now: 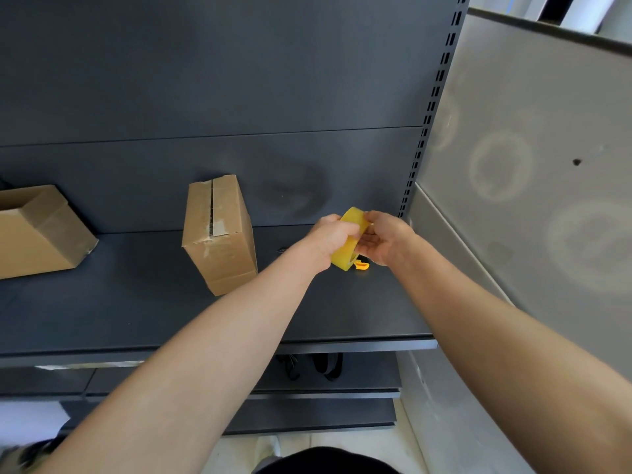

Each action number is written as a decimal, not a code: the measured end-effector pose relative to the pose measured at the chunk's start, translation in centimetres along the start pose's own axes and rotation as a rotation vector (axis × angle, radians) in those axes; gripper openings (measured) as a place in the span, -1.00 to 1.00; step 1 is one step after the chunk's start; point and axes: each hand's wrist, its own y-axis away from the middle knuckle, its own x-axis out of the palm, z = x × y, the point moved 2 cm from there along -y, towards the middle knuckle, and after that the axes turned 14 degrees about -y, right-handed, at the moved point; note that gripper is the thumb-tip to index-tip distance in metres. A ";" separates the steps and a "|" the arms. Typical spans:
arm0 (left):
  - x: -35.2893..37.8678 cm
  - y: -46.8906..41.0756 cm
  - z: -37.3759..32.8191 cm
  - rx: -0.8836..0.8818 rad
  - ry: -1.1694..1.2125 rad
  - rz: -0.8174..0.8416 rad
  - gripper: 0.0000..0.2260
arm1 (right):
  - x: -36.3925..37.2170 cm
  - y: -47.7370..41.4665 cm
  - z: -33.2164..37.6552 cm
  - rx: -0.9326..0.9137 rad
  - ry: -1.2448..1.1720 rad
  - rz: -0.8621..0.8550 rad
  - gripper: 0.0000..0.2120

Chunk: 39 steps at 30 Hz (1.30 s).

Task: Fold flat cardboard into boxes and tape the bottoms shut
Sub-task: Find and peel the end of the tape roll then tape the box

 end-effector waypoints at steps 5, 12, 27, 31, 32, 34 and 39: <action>0.3 0.4 -0.4 0.025 -0.062 -0.018 -0.86 | -0.1 0.0 -0.1 -0.001 -0.019 -0.013 -0.79; 0.5 0.5 -0.1 0.025 -0.086 0.010 -0.85 | -0.7 0.1 0.0 -0.006 -0.013 -0.012 -0.77; 1.3 0.7 0.1 -0.012 -0.033 0.004 -0.86 | -1.4 -0.3 -0.2 0.034 0.012 -0.003 -0.86; 1.7 0.7 0.1 -0.008 -0.080 -0.028 -0.87 | -1.7 -0.7 -0.4 0.050 0.010 -0.015 -0.80; 1.8 0.7 0.1 -0.011 -0.085 -0.027 -0.86 | -1.8 -0.7 -0.4 0.054 0.013 -0.012 -0.81; 1.9 0.8 0.2 -0.018 -0.093 -0.023 -0.82 | -2.0 -0.8 -0.6 0.064 0.017 -0.007 -0.82; 1.7 0.8 0.6 -0.042 -0.002 0.041 -0.90 | -2.3 -0.8 -0.3 0.070 0.014 0.009 -0.86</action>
